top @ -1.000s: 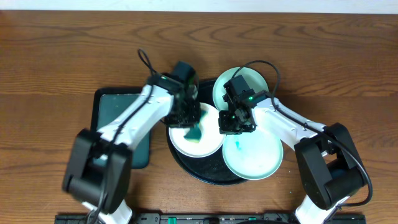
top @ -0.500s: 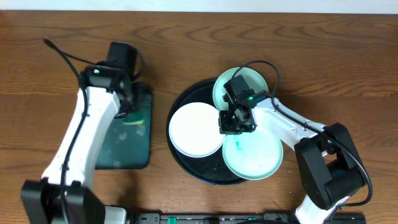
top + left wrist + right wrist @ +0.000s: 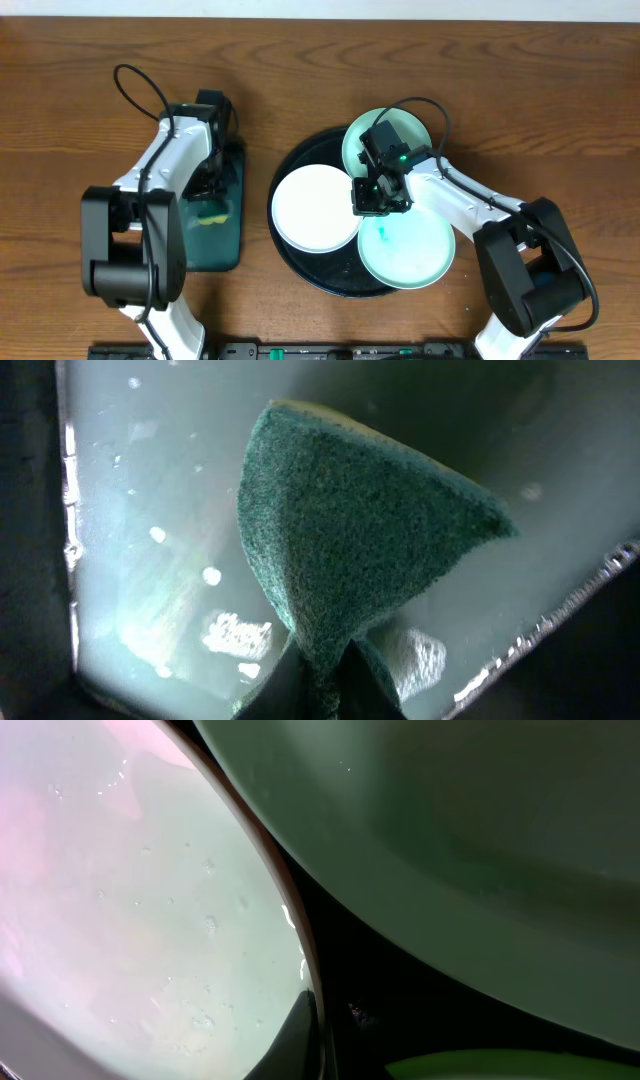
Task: Clean dirty plates on tray and stack at the side
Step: 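Return the sponge to the basin with the left gripper and release, then lift the white plate off the tray with the right gripper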
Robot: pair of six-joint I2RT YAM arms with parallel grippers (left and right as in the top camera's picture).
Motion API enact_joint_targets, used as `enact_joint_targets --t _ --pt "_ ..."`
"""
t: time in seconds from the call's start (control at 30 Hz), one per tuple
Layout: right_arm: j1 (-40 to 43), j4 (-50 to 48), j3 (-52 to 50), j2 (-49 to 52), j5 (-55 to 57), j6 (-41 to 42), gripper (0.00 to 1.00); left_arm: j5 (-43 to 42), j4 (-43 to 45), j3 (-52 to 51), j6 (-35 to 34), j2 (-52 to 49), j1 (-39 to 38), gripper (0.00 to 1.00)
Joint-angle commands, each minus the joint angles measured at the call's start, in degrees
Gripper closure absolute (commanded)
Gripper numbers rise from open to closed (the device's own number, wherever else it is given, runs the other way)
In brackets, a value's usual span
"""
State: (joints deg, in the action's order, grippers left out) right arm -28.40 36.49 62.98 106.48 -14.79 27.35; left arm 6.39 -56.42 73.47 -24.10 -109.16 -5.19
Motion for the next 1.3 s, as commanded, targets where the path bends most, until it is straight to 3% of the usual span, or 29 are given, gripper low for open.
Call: enact_joint_targets --t 0.0,0.07,0.1,0.17,0.23,0.43,0.83,1.1,1.27 --pt "0.22 0.15 -0.48 0.57 2.49 -1.27 0.99 1.16 0.2 -0.42 -0.17 -0.66 0.15 0.87" --pt "0.24 0.15 -0.48 0.57 2.49 -1.27 0.99 1.16 0.11 -0.42 -0.15 -0.79 0.15 0.84" --pt "0.24 0.15 -0.48 0.57 2.49 -1.27 0.99 1.16 -0.04 -0.42 -0.15 -0.76 0.15 0.75" --pt "0.24 0.15 -0.48 0.57 2.49 -1.27 0.99 1.16 -0.5 -0.39 -0.17 -0.61 0.15 0.46" --pt "0.24 0.15 -0.48 0.59 2.49 -1.27 0.99 1.16 -1.01 -0.39 -0.2 -0.02 0.15 0.35" --pt "0.24 -0.11 -0.48 0.57 2.49 -1.27 0.99 1.16 -3.8 -0.37 -0.2 8.11 0.02 0.33" --pt "0.24 -2.43 -0.09 -0.85 -5.75 -2.32 0.99 0.04 -6.6 -0.39 -0.15 37.07 -0.02 0.21" --pt "0.72 -0.35 0.02 -8.76 -8.87 -0.31 0.98 -0.02 -7.91 -0.39 -0.17 40.85 -0.02 0.21" --pt "2.93 3.58 0.02 -14.47 -10.71 3.34 0.98 -4.24 -7.91 -0.39 -0.17 40.59 -0.02 0.18"
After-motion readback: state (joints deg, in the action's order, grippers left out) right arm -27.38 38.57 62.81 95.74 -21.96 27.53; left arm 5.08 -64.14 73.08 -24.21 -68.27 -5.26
